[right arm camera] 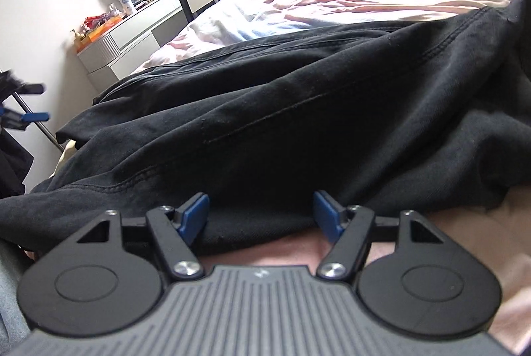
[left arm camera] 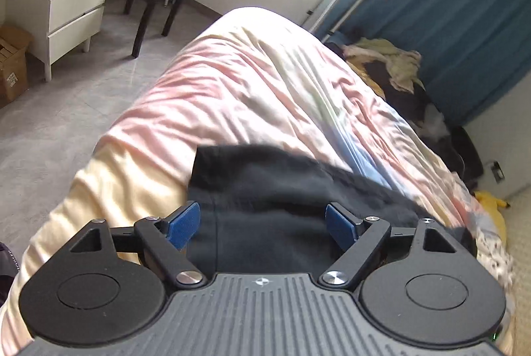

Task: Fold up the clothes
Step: 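Grasp the trousers hem with the left gripper and lift it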

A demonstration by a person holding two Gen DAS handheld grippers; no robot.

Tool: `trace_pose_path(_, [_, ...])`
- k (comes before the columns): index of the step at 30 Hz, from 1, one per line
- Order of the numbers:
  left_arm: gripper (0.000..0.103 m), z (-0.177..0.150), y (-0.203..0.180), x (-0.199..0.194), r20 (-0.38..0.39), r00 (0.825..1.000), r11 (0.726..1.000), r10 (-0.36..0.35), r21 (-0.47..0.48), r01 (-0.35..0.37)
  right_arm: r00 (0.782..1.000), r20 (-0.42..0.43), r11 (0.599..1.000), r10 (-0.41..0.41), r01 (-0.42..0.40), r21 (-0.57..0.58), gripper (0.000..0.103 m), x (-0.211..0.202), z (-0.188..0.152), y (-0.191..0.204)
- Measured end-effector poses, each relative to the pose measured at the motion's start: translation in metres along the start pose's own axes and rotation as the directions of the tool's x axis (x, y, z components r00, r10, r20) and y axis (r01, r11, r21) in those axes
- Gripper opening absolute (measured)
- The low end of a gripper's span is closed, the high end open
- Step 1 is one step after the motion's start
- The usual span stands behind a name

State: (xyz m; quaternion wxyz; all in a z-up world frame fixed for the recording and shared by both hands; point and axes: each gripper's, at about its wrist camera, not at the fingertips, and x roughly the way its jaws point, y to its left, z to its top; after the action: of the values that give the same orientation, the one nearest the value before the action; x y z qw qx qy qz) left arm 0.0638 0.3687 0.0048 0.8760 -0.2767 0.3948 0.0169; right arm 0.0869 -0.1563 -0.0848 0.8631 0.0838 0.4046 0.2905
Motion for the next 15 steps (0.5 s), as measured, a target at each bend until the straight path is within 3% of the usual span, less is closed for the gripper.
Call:
trace_pose_path(6, [0.086, 0.04, 0.001, 0.05, -0.013, 0.995, 0.995, 0.099, -0.004, -0.099, 0.999, 0.008, 0.998, 0.033, -0.033, 0.051, 0.074, 0.006, 0.005, -0.007])
trace_pose_path(9, [0.086, 0.048, 0.02, 0.071, -0.046, 0.991, 0.989, 0.129, -0.063, -0.132, 0.998, 0.018, 0.996, 0.052, -0.054, 0.073, 0.076, 0.009, 0.007, -0.01])
trace_pose_path(12, [0.086, 0.049, 0.031, 0.087, -0.086, 0.991, 0.989, 0.102, -0.096, -0.11, 0.998, 0.024, 0.994, 0.064, -0.066, 0.084, 0.076, 0.011, 0.01, -0.012])
trace_pose_path(15, [0.086, 0.049, 0.036, 0.093, -0.072, 0.997, 0.988, -0.007, -0.156, -0.004, 0.997, 0.032, 0.992, 0.076, -0.079, 0.101, 0.076, 0.012, 0.012, -0.015])
